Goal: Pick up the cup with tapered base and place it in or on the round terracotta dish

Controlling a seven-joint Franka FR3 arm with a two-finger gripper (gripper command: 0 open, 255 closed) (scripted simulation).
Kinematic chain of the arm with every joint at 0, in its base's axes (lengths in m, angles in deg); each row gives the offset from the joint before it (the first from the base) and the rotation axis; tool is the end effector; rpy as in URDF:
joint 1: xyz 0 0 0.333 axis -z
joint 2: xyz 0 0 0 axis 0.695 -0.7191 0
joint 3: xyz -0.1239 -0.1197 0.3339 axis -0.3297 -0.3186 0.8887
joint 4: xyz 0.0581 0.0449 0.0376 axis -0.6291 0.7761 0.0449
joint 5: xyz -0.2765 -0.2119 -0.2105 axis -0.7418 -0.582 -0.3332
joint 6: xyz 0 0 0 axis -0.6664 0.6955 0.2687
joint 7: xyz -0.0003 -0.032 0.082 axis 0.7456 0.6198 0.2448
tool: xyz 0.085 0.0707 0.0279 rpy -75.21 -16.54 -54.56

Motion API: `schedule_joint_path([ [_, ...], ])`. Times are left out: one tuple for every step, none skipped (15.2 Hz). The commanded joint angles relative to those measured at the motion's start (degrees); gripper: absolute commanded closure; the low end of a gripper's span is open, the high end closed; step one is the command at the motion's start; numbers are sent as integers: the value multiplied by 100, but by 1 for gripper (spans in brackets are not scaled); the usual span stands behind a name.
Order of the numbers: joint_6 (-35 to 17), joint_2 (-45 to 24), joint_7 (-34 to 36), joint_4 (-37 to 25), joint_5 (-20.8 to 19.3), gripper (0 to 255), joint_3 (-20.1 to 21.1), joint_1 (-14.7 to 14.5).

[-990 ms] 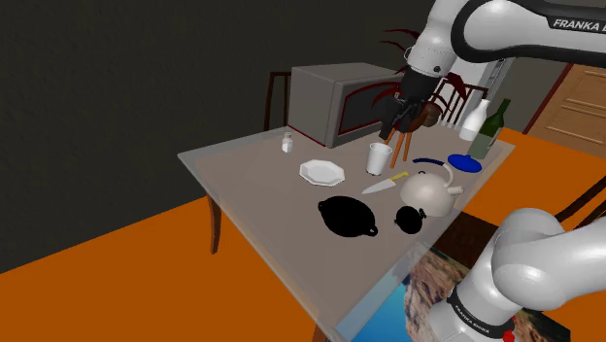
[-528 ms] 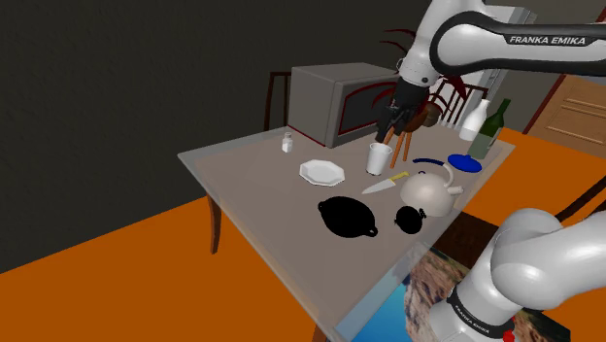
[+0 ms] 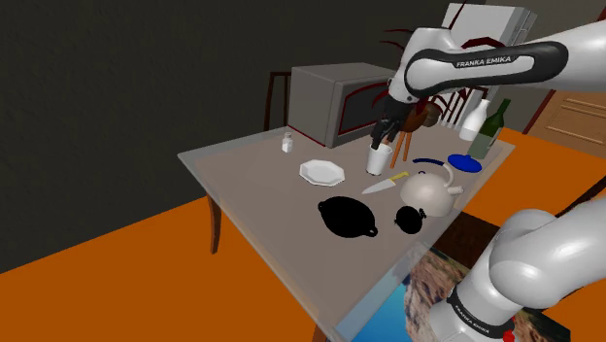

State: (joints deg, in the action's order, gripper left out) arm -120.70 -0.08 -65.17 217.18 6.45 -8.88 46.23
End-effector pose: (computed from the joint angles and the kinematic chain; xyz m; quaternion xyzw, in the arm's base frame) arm 0.3885 -0.1404 0.5537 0.9974 -0.0390 0.0584 0.0148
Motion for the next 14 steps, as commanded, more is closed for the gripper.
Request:
schedule_joint_path([
  [-226, -340, -204, -124, -41, 0, -171, 36],
  [-345, -513, -302, -178, -50, 0, -253, 52],
  [-461, -690, -401, -238, -52, 0, -336, 66],
  [-574, -871, -503, -305, -46, 0, -415, 81],
  [-684, -1057, -607, -380, -33, 0, -495, 94],
  [-790, -1246, -714, -461, -11, 0, -572, 106],
  [-893, -1439, -824, -548, 20, 0, -647, 120],
  [-991, -1636, -937, -643, 60, 0, -719, 136],
  [-1086, -1837, -1053, -744, 109, 0, -788, 152],
  [-1175, -2041, -1172, -852, 167, 0, -854, 170],
  [-1259, -2248, -1295, -967, 234, 0, -914, 192],
  [-1338, -2458, -1419, -1089, 309, 0, -969, 218],
  [-1411, -2671, -1546, -1218, 392, 0, -1017, 249],
  [-1477, -2886, -1675, -1354, 482, 0, -1060, 284],
])
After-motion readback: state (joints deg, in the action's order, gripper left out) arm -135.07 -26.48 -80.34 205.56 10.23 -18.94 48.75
